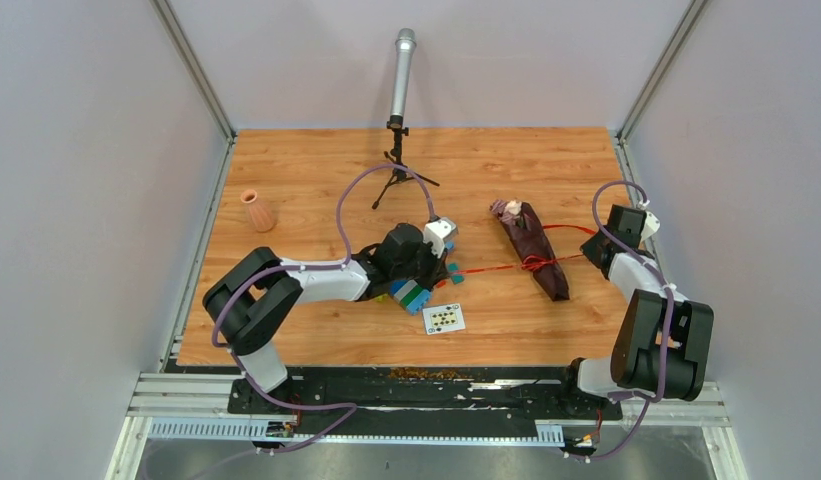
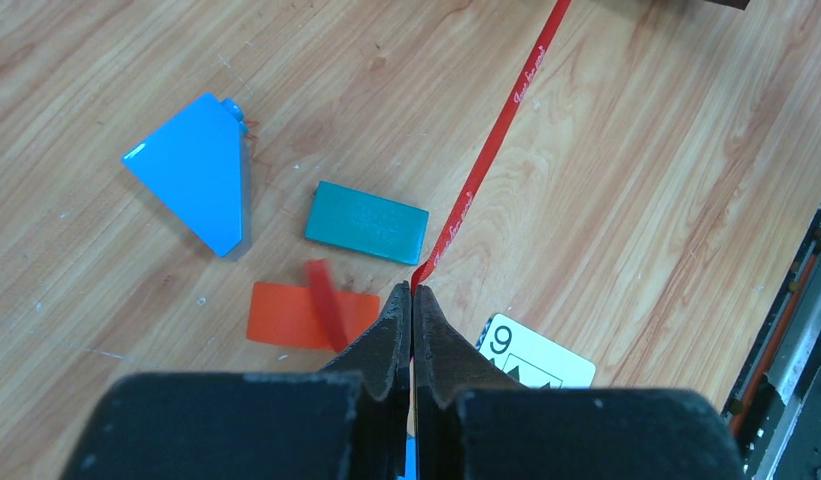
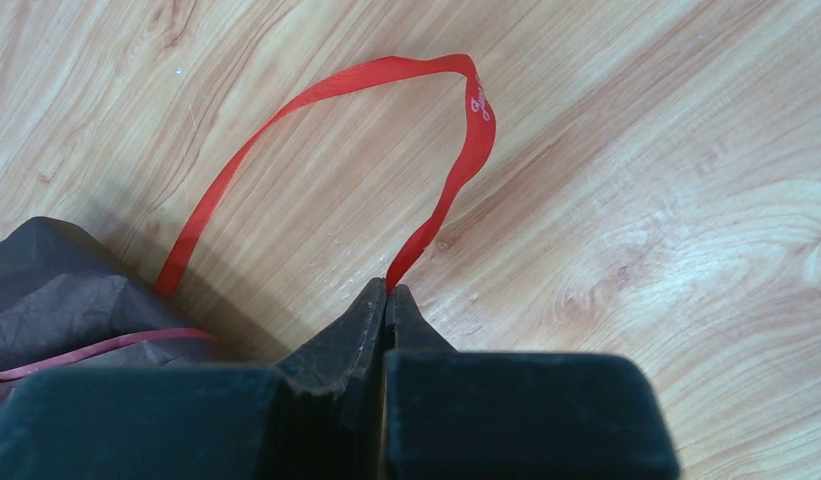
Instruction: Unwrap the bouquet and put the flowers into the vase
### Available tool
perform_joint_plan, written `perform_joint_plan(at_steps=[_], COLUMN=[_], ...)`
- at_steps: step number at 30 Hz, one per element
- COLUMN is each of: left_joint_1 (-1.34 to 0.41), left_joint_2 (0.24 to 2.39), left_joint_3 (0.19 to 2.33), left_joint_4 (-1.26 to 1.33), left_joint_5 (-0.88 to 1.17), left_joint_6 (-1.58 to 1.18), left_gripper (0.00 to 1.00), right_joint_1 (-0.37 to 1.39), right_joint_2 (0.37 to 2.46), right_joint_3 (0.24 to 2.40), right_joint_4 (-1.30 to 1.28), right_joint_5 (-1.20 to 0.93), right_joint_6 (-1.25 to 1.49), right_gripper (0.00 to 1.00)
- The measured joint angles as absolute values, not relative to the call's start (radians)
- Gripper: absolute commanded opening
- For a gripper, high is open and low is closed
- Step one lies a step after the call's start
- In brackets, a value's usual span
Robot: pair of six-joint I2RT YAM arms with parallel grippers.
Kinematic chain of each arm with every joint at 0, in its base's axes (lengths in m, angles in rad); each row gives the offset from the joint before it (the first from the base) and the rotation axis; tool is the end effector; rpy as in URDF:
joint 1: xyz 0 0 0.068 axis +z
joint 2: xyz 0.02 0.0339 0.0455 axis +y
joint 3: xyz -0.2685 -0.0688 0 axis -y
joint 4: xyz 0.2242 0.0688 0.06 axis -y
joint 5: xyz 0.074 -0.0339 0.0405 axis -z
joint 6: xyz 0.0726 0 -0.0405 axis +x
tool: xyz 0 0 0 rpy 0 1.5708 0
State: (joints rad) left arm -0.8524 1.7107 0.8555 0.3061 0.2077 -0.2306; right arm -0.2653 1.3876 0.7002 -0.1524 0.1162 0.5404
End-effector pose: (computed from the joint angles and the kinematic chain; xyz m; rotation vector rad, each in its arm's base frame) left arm 0.2346 -0.2911 0.1738 0.8047 2.0794 -0.8418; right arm 0.2680 -0.0815 0.1728 0.9911 2.1893 -0.0124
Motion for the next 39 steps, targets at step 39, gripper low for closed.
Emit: perform_joint_plan(at_steps=[39], left_joint_1=[-0.745], left_joint_2=[1.562], left_joint_3=[0.791], left_joint_4=[0.141], left_joint_5=[0.11], left_joint_6=[-0.227], left_gripper=[0.0], right_joint_1=[-0.313], right_joint_2=[1.407], right_joint_3=[0.7], right_joint_4=[-0.194], right_joint_5=[0.186], right_joint_6=[0.547], right_gripper=[0.0])
